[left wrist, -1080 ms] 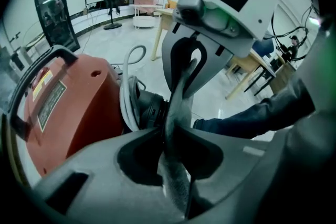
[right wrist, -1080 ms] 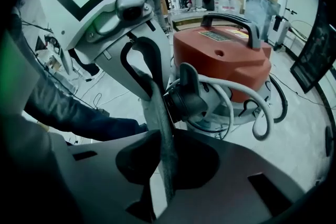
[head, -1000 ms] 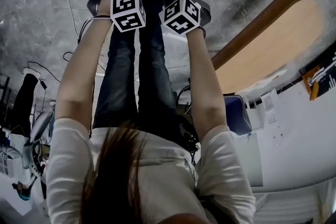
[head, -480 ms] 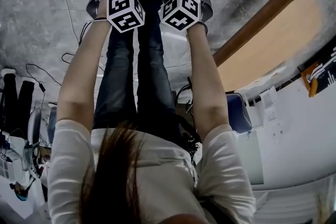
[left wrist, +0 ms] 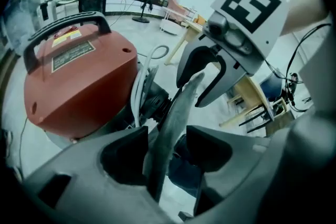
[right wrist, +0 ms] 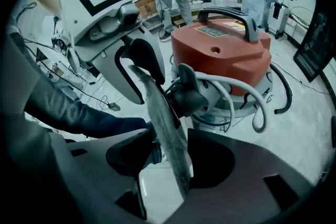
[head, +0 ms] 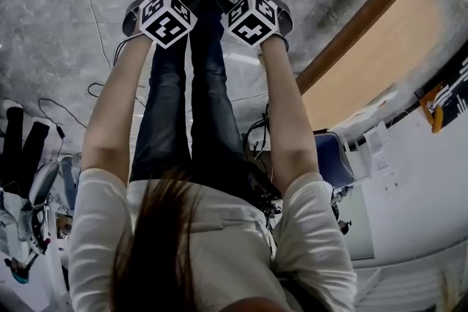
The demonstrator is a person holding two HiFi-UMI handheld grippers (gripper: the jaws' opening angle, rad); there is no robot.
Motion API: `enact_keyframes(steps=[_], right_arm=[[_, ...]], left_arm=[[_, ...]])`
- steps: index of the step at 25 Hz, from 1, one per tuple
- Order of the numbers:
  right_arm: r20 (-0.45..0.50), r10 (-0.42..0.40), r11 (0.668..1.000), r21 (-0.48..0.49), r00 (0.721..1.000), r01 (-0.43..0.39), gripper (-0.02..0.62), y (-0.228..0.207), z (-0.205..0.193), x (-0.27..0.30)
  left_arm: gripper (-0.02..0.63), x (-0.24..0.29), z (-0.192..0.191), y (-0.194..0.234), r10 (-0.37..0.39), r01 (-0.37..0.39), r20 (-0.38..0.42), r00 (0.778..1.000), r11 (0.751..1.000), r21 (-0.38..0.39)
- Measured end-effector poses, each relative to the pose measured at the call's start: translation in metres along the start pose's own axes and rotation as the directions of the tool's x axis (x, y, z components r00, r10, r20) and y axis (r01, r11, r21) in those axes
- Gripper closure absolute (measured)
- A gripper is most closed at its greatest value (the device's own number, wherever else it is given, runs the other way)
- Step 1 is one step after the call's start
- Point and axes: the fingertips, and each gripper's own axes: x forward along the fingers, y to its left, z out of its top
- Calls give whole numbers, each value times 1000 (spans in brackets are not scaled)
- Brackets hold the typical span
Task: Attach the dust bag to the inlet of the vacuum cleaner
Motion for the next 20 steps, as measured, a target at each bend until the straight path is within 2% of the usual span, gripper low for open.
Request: enact_keyframes(steps=[5,9,11,13,15,18,20], right_arm=[[81,-8,997,74,997,2,360,4,7,-16],[211,-49,974,228,976,0,371,5,21,-33],[282,-99,949,315,954,6,416,0,29,-45],[349,-148,920,391,925,-1,444,-5,37,-58],[396,-194,892,453,898,-7,489,-9,44,-70],[429,-252,864,503,867,2,575,-12,49,-87],[443,-270,857,516,855,3,594,-9,52,-96]], left_arm=[[365,-20,3,-1,-2,11,86,996,995,-104],[371,-43,19,1,45,-22,176,983,991,-132],[396,-53,27,3,80,-49,207,975,988,-148],[461,-65,35,7,127,-83,237,963,979,-188],[494,-78,44,9,162,-99,273,948,968,-230],[542,-95,57,9,212,-118,331,920,952,-281],[577,-106,63,8,249,-140,357,900,943,-303]])
